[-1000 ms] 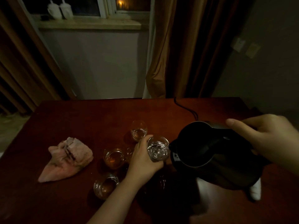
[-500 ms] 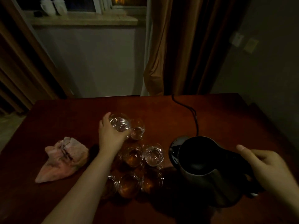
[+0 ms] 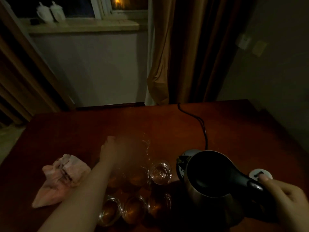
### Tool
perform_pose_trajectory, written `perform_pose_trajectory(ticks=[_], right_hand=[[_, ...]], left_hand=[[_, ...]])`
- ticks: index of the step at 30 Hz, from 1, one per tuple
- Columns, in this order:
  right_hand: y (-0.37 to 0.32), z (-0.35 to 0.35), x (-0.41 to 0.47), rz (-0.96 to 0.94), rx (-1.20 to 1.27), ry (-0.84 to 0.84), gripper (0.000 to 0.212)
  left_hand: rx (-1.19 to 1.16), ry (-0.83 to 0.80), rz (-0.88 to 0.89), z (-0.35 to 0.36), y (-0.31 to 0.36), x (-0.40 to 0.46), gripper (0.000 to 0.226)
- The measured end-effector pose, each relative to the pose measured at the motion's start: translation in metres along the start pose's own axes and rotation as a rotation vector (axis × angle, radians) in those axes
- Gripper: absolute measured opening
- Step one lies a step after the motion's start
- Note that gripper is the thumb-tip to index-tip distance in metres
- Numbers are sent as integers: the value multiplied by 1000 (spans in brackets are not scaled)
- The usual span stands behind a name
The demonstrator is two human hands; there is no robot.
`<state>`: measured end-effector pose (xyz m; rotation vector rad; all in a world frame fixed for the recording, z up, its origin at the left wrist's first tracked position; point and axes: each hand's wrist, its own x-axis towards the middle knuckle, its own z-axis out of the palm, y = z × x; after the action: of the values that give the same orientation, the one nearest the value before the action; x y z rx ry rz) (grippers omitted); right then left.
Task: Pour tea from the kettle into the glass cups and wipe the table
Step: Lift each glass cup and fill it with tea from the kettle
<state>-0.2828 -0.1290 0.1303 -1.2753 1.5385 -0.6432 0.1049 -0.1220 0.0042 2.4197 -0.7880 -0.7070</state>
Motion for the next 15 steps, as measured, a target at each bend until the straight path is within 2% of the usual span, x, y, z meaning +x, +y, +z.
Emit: perform_pose_trajectory(ticks=[2, 6, 8, 11, 12, 14, 15], right_hand=[[1, 0, 5, 9, 8, 18, 30], [4, 1, 12, 24, 6, 67, 28], [-1, 5, 8, 29, 44, 72, 39], [-4, 11, 6, 61, 36, 78, 85], [-6, 12, 5, 63, 54, 87, 76], [-14, 12, 3, 55, 89, 67, 36], [-14, 11, 4, 42, 73, 53, 31]], left_hand=[[-16, -14, 4, 3, -2, 1, 93], [38, -54, 19, 3, -2, 2, 99], [185, -40, 79, 4, 4, -2, 105], [355, -48, 245, 11, 26, -6, 115], [382, -81, 273, 15, 34, -6, 115], [476, -150, 277, 23, 48, -5, 113], [539, -164, 271, 26, 53, -4, 111]])
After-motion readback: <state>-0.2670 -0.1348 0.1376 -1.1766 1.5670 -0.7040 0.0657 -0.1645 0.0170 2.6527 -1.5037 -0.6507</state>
